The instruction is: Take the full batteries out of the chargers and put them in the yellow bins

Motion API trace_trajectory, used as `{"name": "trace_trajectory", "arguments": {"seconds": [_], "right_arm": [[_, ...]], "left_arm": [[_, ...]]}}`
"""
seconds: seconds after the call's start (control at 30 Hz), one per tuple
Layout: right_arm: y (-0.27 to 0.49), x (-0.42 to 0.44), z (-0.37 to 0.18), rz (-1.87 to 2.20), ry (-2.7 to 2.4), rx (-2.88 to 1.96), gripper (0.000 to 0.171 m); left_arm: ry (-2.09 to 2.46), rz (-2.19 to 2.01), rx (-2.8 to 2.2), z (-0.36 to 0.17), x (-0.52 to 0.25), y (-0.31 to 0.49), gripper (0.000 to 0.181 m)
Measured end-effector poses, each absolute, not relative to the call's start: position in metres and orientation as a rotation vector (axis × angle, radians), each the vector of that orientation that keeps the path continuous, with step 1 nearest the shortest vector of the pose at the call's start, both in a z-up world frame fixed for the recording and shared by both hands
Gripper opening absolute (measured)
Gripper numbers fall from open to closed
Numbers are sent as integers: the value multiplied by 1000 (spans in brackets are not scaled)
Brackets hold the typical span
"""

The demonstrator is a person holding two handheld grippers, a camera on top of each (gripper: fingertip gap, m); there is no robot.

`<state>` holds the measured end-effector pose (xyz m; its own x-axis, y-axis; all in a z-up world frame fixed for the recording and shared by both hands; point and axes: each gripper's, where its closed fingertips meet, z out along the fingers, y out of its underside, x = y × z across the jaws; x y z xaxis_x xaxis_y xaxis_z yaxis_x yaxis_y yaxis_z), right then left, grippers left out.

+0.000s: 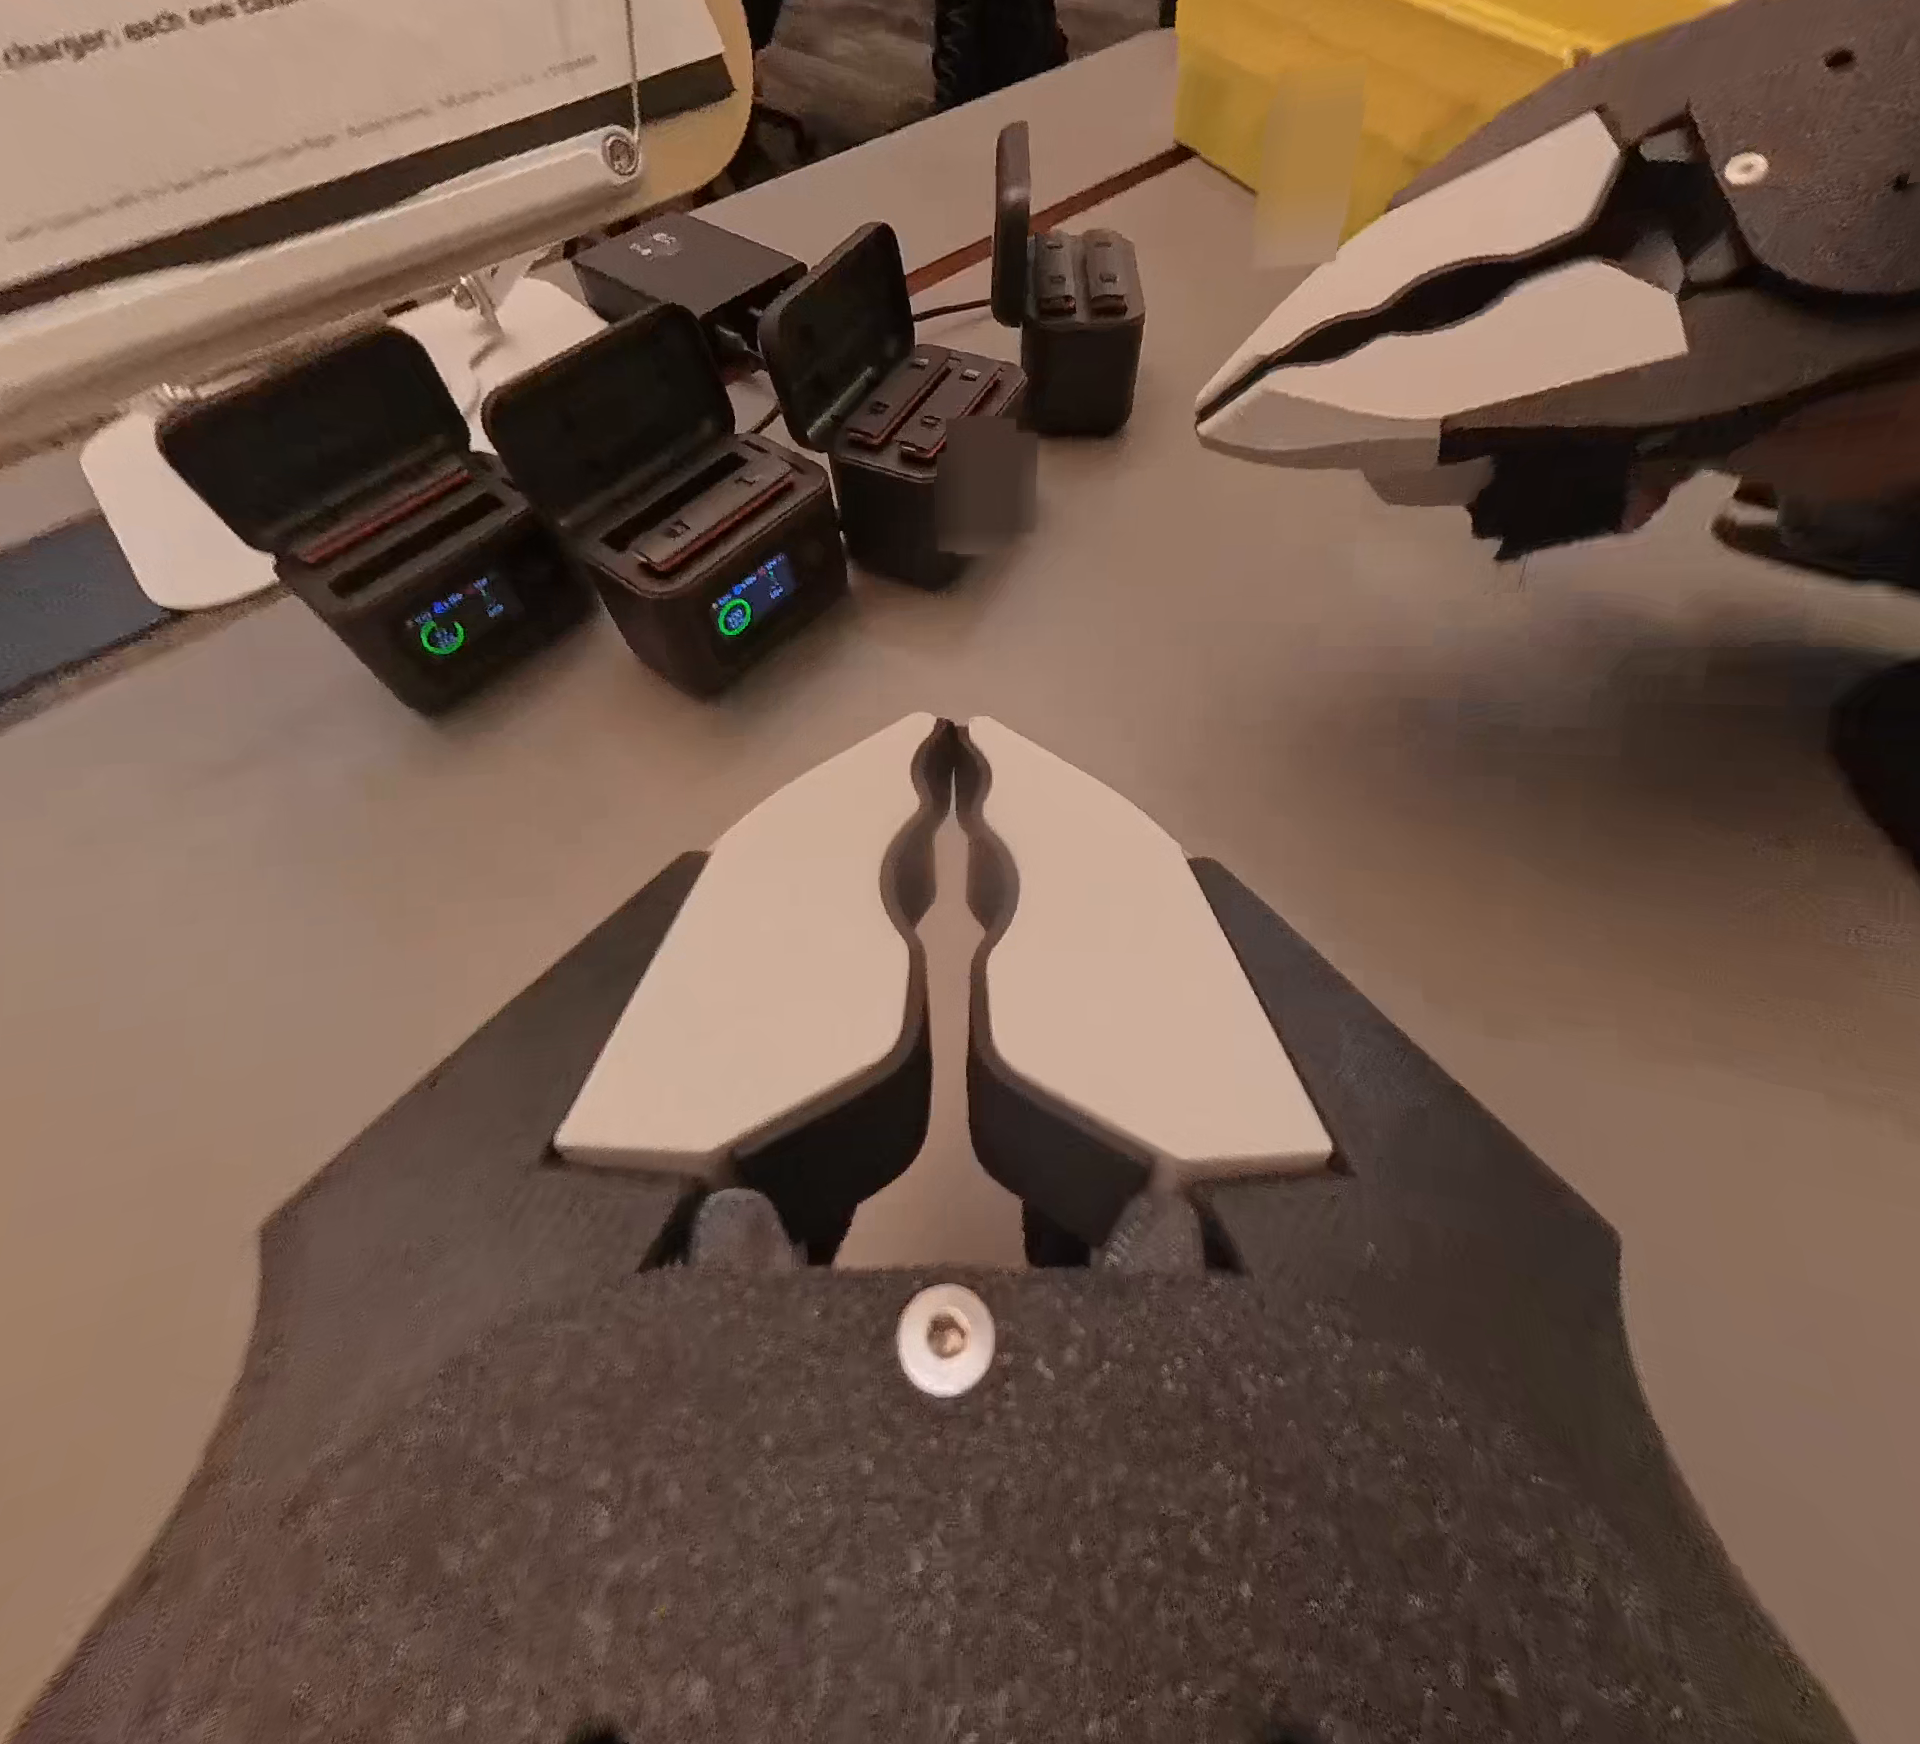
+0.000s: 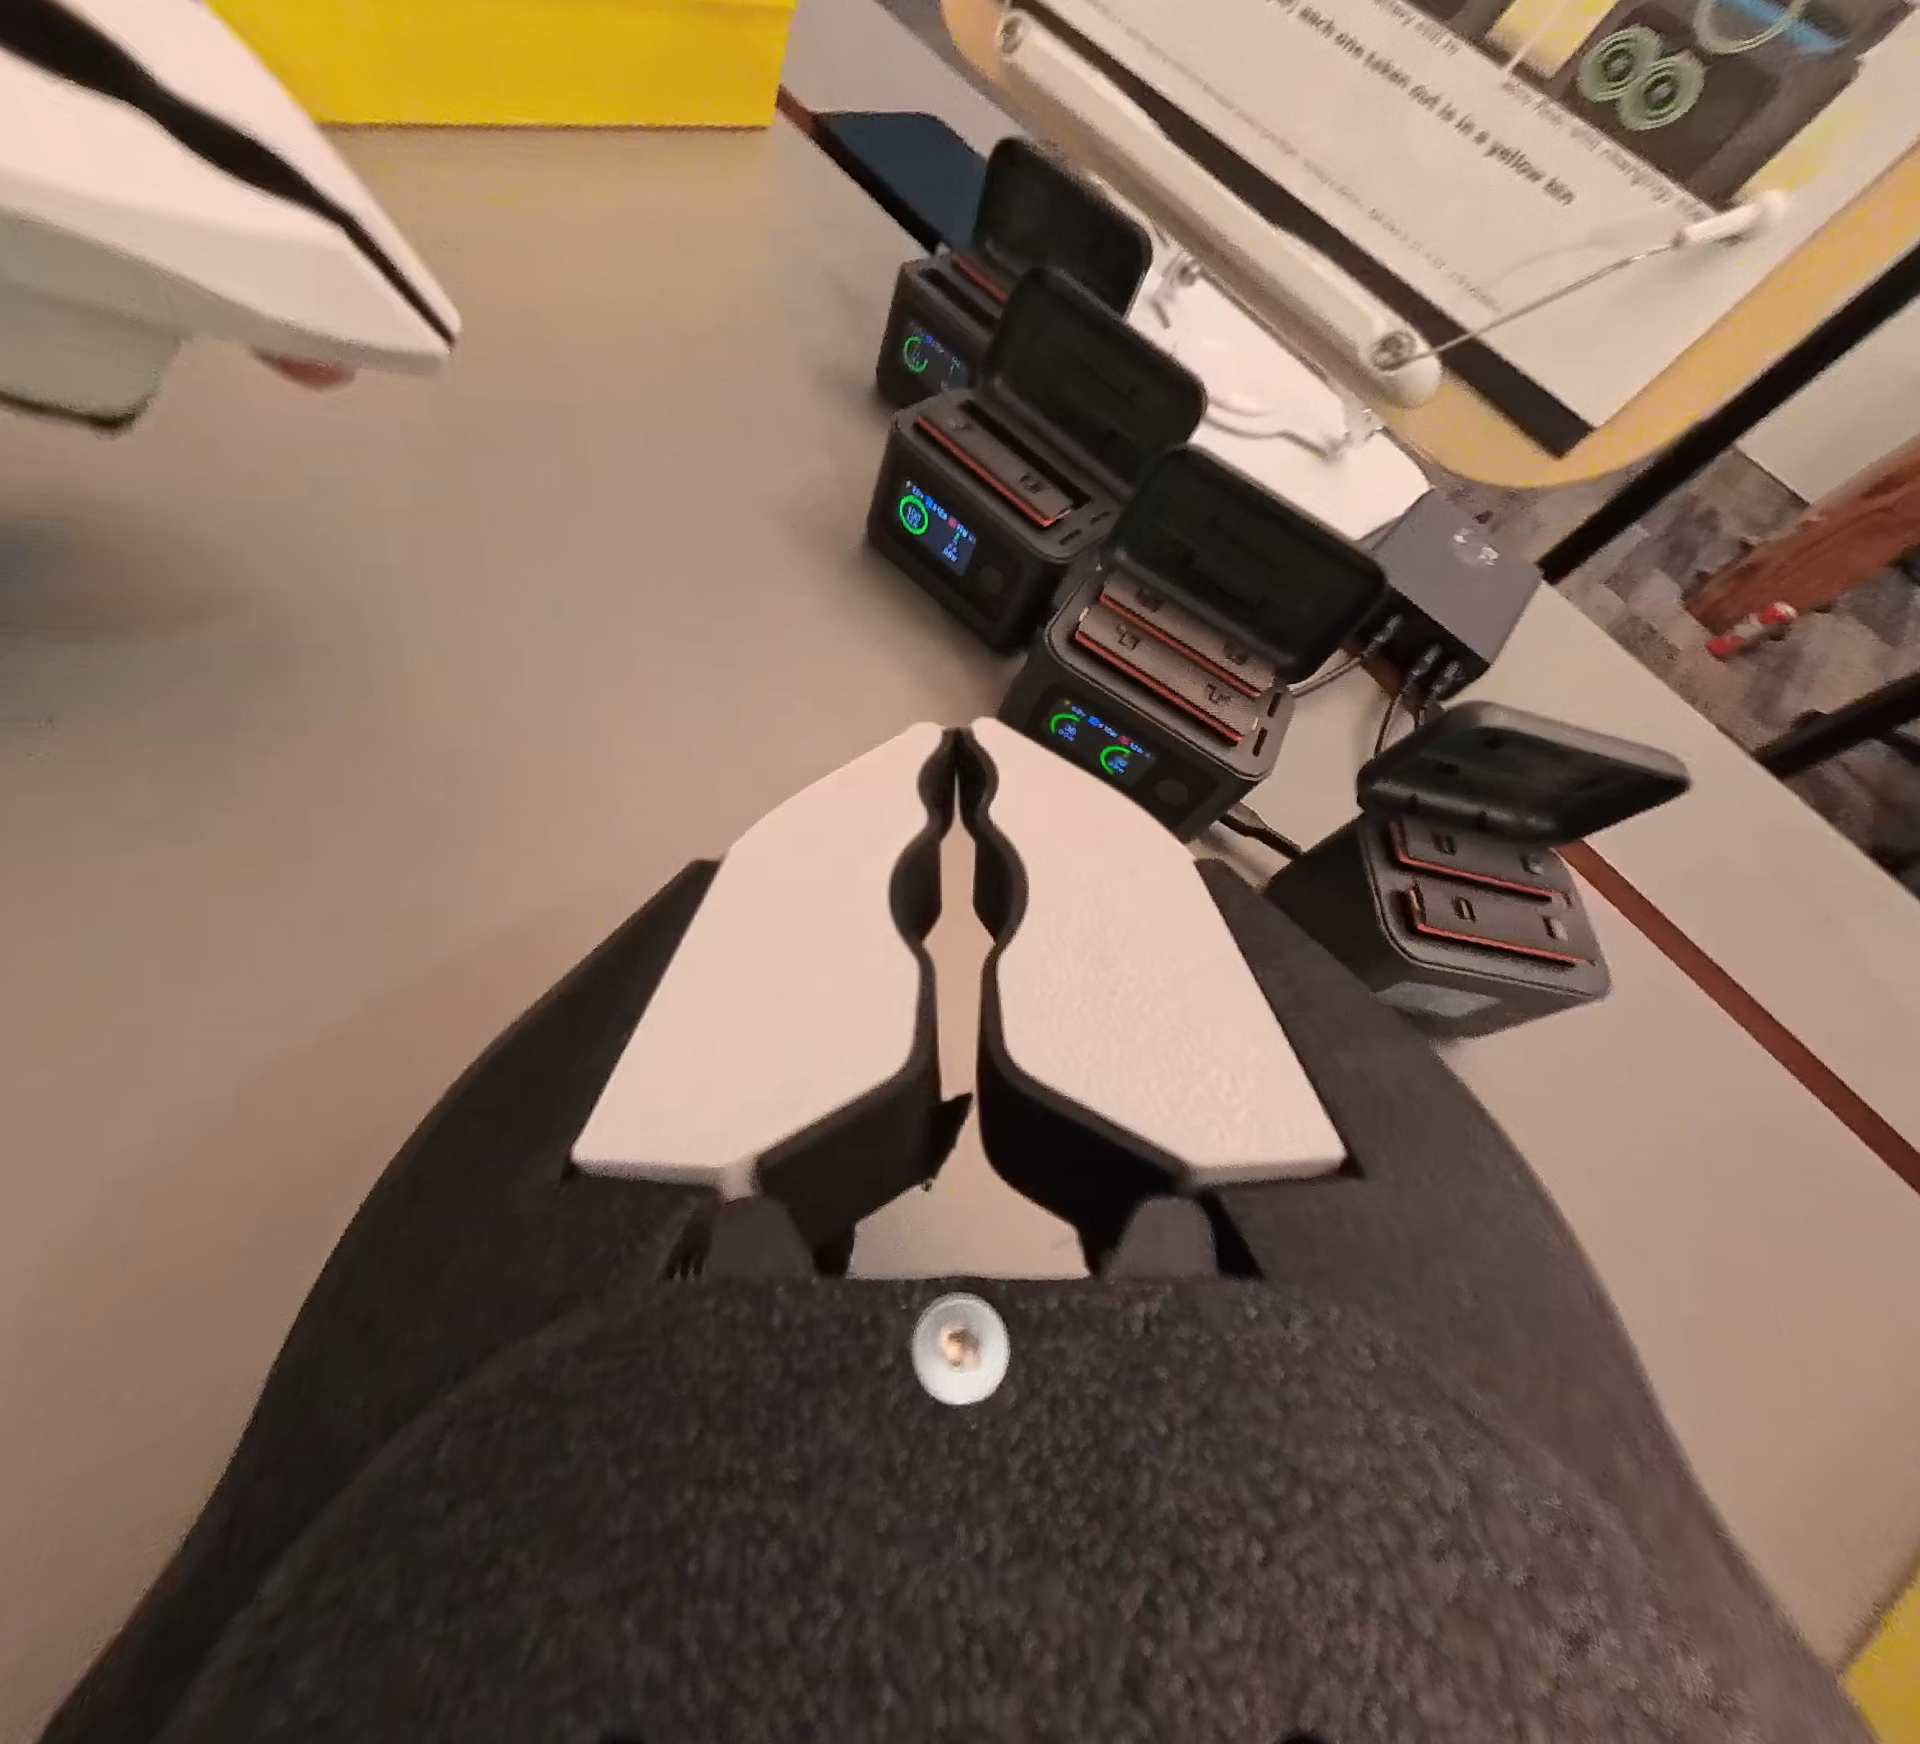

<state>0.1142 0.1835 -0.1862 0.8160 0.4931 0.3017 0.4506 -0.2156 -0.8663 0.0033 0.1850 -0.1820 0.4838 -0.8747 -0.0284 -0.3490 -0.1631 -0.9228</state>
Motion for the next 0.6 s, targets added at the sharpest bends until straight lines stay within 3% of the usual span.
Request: {"name": "trace_trajectory", "arguments": {"seconds": [0.17,0.6], "right_arm": [[163,103,-172,-18,-556,-1886,0],[152,88,-195,26,-398,-1798,0]], "left_arm": [[856,-843,-1750,-179,5,176,0],[874,-818,-1706,-198,4,182,0]]}}
